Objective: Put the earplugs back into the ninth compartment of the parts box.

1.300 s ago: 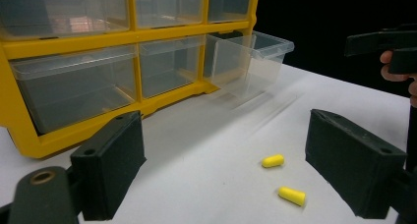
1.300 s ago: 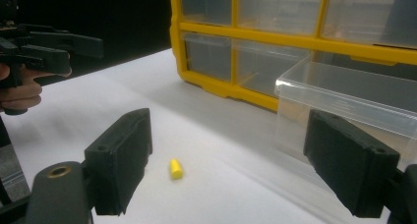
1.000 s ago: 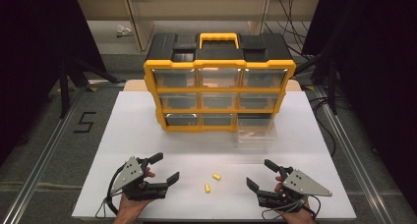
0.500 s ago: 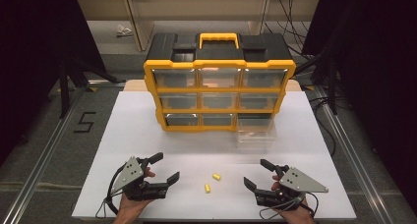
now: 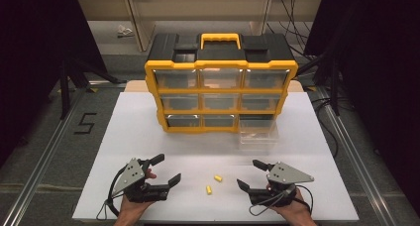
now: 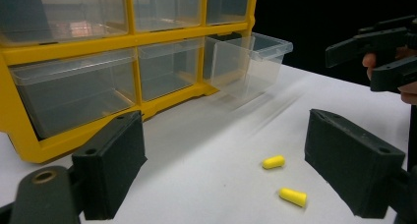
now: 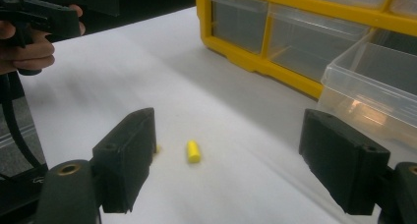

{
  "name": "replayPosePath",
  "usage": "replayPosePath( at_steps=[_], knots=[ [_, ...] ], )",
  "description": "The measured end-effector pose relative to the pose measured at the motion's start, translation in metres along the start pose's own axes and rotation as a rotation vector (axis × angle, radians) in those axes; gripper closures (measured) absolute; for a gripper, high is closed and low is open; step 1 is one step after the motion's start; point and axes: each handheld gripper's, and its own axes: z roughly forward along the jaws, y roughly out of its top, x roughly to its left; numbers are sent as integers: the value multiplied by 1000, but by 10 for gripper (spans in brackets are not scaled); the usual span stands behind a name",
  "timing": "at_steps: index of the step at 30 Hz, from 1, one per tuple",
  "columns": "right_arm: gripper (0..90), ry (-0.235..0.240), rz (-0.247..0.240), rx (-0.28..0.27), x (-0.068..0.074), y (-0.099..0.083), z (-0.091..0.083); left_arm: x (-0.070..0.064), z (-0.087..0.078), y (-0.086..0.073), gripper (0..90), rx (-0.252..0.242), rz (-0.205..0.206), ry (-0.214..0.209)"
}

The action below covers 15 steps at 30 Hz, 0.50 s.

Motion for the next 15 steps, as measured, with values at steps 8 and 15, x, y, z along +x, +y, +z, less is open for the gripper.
replayPosePath(
  at_steps=[8, 15],
  knots=[
    [262, 20, -41, 123, 1, 12, 22, 0, 0, 0, 151, 3, 5, 0],
    [284, 37, -70, 190, 4, 16, 41, -1, 0, 0, 151, 2, 4, -6]
  ],
)
